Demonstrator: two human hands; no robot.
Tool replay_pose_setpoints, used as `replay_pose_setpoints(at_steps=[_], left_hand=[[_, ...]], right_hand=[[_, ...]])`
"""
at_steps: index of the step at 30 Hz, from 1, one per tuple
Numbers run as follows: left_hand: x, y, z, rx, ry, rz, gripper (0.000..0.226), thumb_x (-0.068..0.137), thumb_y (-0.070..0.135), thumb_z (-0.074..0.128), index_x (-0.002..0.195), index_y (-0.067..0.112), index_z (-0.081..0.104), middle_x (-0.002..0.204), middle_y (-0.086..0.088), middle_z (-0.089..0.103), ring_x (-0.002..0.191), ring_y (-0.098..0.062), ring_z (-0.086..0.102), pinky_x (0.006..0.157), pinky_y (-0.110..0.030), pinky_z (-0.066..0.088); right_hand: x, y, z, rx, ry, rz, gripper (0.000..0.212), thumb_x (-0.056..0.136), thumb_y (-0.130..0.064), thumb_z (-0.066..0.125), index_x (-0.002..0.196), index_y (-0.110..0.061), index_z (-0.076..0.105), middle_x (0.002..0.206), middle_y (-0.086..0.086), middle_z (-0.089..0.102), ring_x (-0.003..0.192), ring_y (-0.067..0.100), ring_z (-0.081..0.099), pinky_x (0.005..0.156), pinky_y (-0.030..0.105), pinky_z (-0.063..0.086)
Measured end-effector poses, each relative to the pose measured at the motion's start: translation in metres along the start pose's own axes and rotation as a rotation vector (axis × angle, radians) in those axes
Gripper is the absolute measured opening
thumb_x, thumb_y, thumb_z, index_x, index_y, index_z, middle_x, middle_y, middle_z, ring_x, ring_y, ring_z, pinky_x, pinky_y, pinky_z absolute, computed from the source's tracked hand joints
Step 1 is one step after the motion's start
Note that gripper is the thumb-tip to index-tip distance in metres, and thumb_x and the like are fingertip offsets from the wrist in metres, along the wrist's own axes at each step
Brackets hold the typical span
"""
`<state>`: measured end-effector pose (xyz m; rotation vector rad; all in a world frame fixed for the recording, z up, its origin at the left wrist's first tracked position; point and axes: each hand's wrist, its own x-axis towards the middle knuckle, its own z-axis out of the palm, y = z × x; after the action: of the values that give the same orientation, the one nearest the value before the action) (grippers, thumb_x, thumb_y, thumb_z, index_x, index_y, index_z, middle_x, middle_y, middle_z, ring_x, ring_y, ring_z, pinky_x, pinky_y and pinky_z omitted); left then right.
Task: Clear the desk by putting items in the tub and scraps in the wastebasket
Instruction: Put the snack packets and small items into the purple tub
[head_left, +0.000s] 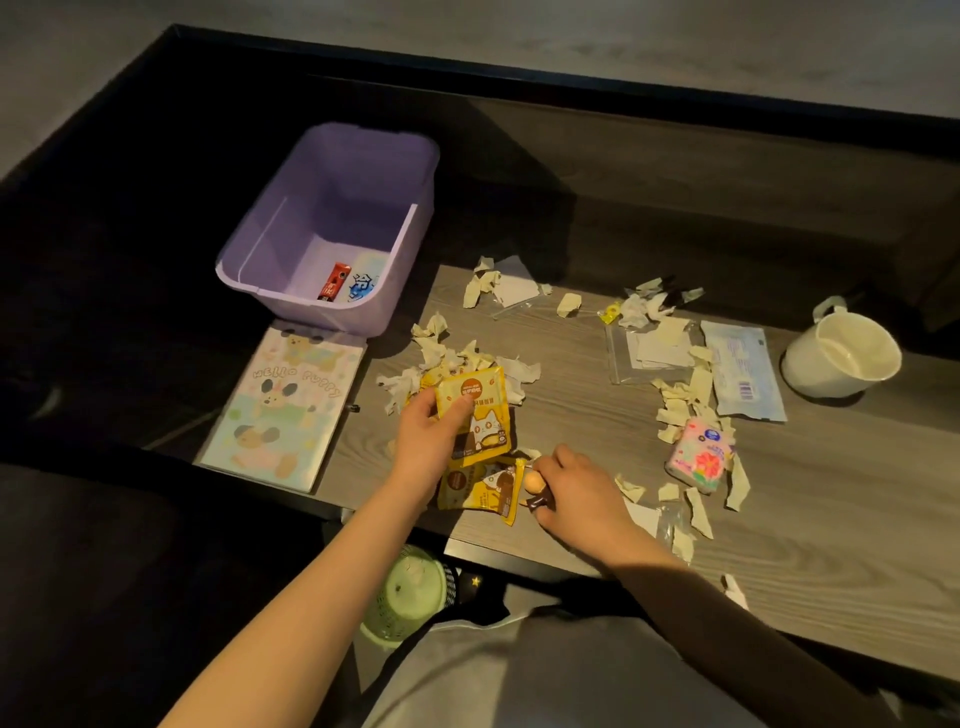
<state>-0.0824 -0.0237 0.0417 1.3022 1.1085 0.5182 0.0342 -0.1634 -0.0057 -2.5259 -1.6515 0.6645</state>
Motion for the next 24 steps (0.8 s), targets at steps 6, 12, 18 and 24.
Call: replay_pose_setpoints(at_steps=[6,12,18,24], left_hand=[[0.002,0.002,-0.005,-0.05,0.056,-0.041,0.007,0.091,0.017,0.057,0.089,0.021,0.062,0.095,-0.007,0.069,0.087,-0.022,0.067,0.071,-0.031,0.056],[0.014,0.023,-0.014,-0.101,0.094,-0.056,0.011,0.093,0.02,0.054,0.102,0.017,0.058,0.098,-0.004,0.068,0.085,-0.016,0.067,0.065,-0.024,0.057],[0.043,0.055,-0.04,-0.1,0.143,-0.029,0.027,0.093,0.026,0.054,0.117,0.014,0.058,0.106,-0.007,0.07,0.092,-0.022,0.069,0.083,-0.041,0.056],[0.081,0.097,-0.08,-0.061,0.206,0.02,0.017,0.095,0.011,0.042,0.09,0.022,0.054,0.084,-0.001,0.067,0.07,-0.016,0.067,0.06,-0.031,0.055]], right_hand=[[0.018,0.013,-0.015,0.231,0.07,0.078,0.038,0.081,-0.024,0.062,0.118,-0.022,0.057,0.114,-0.001,0.056,0.105,0.021,0.053,0.085,0.033,0.046],[0.036,0.007,-0.064,0.88,0.14,0.217,0.036,0.083,-0.017,0.068,0.118,-0.02,0.059,0.104,-0.002,0.059,0.098,0.016,0.056,0.081,0.027,0.043],[0.068,-0.03,-0.119,1.332,0.052,0.258,0.017,0.095,-0.017,0.051,0.109,-0.021,0.059,0.097,0.002,0.065,0.087,0.018,0.06,0.085,0.034,0.049],[0.113,-0.073,-0.147,1.454,0.072,0.21,0.019,0.097,-0.018,0.047,0.112,-0.013,0.058,0.092,0.005,0.065,0.077,0.017,0.059,0.077,0.032,0.05]])
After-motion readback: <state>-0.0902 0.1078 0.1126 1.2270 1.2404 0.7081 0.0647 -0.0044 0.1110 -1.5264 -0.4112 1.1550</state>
